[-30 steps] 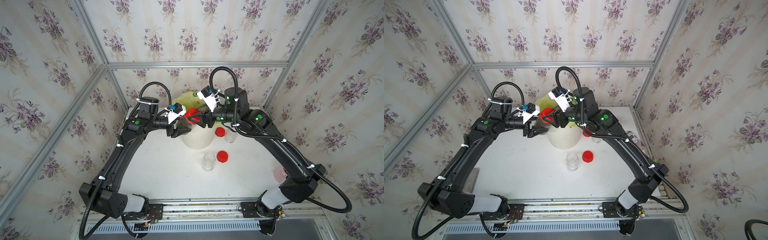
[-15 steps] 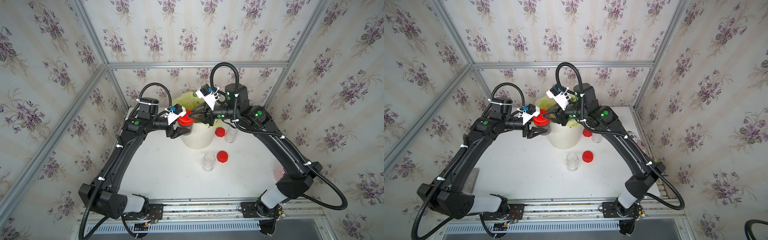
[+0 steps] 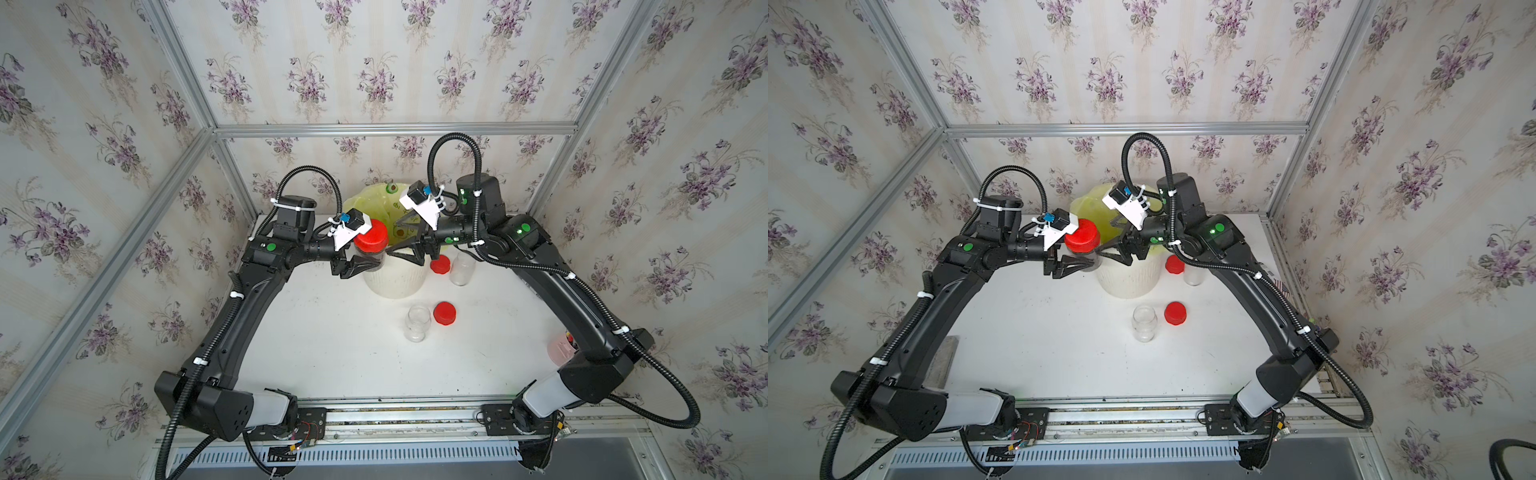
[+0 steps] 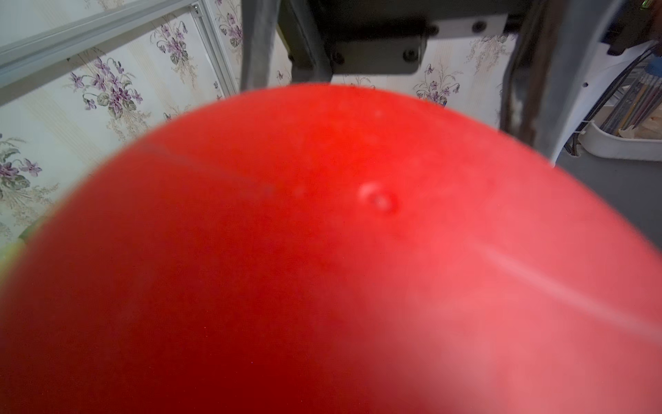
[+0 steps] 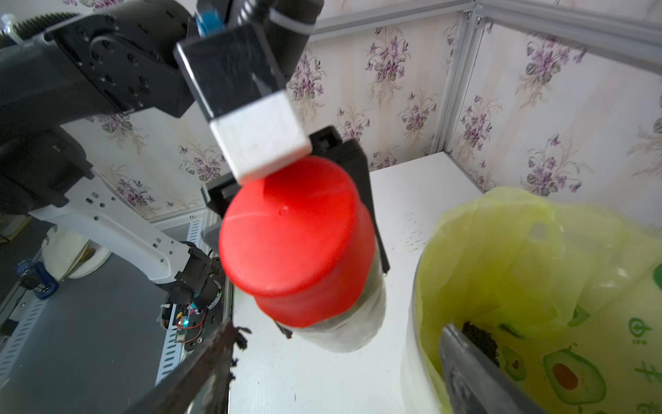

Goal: Empty moldy tea leaves from jars
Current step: Adjust the jar.

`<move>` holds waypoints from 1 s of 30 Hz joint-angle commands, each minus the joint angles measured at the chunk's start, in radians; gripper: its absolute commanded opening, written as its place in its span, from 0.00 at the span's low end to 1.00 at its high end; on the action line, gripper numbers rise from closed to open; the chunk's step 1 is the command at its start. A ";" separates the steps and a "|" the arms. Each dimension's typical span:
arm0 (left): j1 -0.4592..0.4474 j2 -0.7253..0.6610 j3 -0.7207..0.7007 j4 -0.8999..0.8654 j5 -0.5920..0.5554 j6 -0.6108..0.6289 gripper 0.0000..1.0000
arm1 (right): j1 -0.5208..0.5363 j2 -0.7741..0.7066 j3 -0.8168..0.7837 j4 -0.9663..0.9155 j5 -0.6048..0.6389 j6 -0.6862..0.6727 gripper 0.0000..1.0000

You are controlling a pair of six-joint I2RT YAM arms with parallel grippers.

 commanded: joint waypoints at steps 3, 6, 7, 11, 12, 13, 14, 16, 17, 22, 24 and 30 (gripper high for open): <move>0.001 0.011 0.018 0.028 0.030 -0.012 0.75 | 0.040 -0.074 -0.124 0.151 0.033 0.030 0.92; -0.001 0.011 0.017 0.028 0.030 -0.011 0.75 | 0.060 -0.109 -0.189 0.253 0.071 0.074 0.93; -0.001 0.011 0.017 0.029 0.030 -0.012 0.75 | 0.062 -0.117 -0.206 0.284 0.073 0.087 0.93; -0.005 0.013 0.016 0.026 0.024 -0.015 0.77 | 0.082 -0.142 -0.262 0.394 0.130 0.136 0.94; -0.004 0.012 0.017 0.027 0.022 -0.015 0.77 | 0.085 -0.144 -0.269 0.415 0.158 0.151 0.94; -0.006 0.011 0.017 0.027 0.023 -0.015 0.77 | 0.084 -0.142 -0.277 0.434 0.173 0.165 0.95; -0.006 0.011 0.017 0.027 0.024 -0.014 0.77 | 0.084 -0.140 -0.280 0.442 0.176 0.171 0.95; -0.007 0.011 0.017 0.027 0.020 -0.014 0.77 | 0.087 -0.134 -0.291 0.467 0.170 0.188 0.95; -0.008 0.010 0.018 0.027 0.020 -0.014 0.77 | 0.089 -0.133 -0.297 0.480 0.161 0.192 0.95; -0.009 0.010 0.017 0.026 0.020 -0.012 0.77 | 0.101 -0.128 -0.315 0.542 0.166 0.218 0.96; -0.009 0.008 0.017 0.027 0.018 -0.013 0.77 | 0.107 -0.120 -0.307 0.548 0.153 0.217 0.96; -0.013 0.005 0.014 0.027 0.017 -0.011 0.78 | 0.135 -0.097 -0.295 0.565 0.177 0.211 0.96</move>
